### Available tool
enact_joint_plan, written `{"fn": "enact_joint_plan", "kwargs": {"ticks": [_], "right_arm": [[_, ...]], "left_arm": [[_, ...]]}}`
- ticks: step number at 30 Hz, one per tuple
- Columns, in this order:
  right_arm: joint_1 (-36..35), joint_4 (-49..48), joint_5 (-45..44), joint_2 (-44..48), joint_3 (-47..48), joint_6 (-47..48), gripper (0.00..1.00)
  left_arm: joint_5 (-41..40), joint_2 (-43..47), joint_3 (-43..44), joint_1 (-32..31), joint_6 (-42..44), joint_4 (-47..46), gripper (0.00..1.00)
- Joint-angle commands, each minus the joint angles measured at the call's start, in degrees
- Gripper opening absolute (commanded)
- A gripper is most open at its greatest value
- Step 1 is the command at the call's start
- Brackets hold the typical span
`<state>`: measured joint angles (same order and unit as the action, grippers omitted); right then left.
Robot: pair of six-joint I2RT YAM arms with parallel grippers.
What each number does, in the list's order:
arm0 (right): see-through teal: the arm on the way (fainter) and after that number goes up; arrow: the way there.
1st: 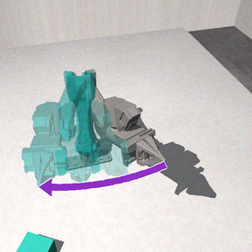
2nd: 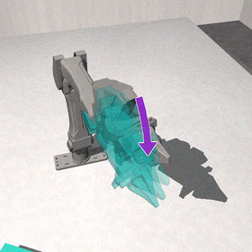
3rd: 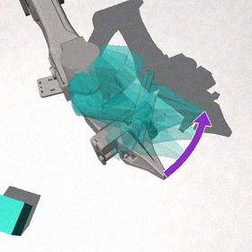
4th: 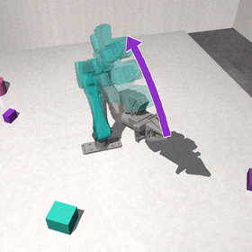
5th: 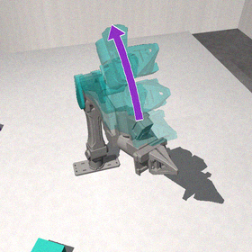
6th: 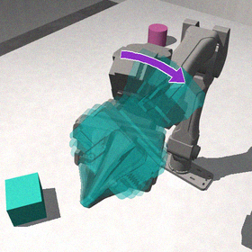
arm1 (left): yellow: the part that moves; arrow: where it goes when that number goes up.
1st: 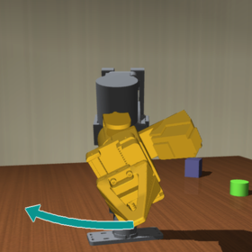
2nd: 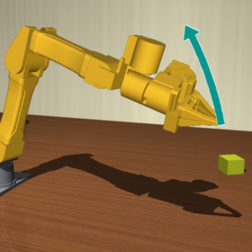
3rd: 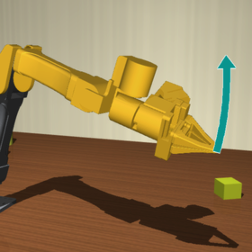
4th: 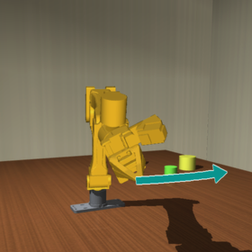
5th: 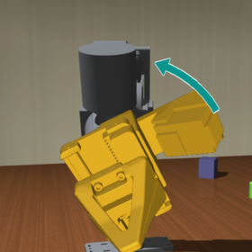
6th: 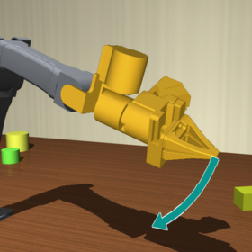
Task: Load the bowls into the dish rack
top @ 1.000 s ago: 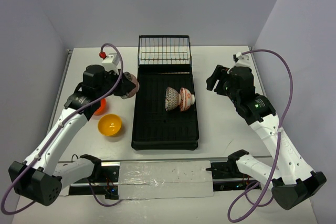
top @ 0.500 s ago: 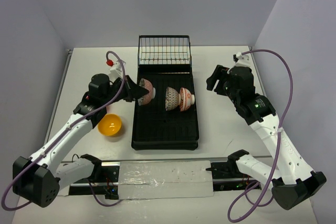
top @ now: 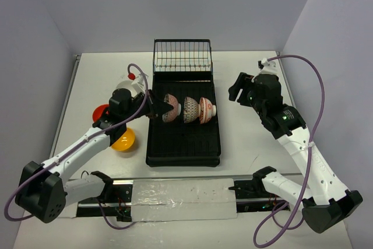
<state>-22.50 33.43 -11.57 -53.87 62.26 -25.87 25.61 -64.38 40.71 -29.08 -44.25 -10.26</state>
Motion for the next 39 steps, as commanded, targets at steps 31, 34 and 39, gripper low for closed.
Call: {"fn": "enact_joint_plan", "kwargs": {"ticks": [31,34,39], "right_arm": [[-1.0,-1.4,-2.0,-0.9,-0.4,0.7,0.73],[-1.0,-1.4,-2.0,-1.2,-0.4,0.6,0.73],[-1.0,-1.4,-2.1,-1.4,-0.4,0.6,0.73]], "left_arm": [[-1.2,-10.1,-4.5,-2.0,-4.8,-21.9,0.0],[-0.7,-11.6,-4.0,-2.2,-4.9,-22.3,0.0],[-0.3,-12.9,-4.0,-2.5,-5.1,-23.6,0.0]]}}
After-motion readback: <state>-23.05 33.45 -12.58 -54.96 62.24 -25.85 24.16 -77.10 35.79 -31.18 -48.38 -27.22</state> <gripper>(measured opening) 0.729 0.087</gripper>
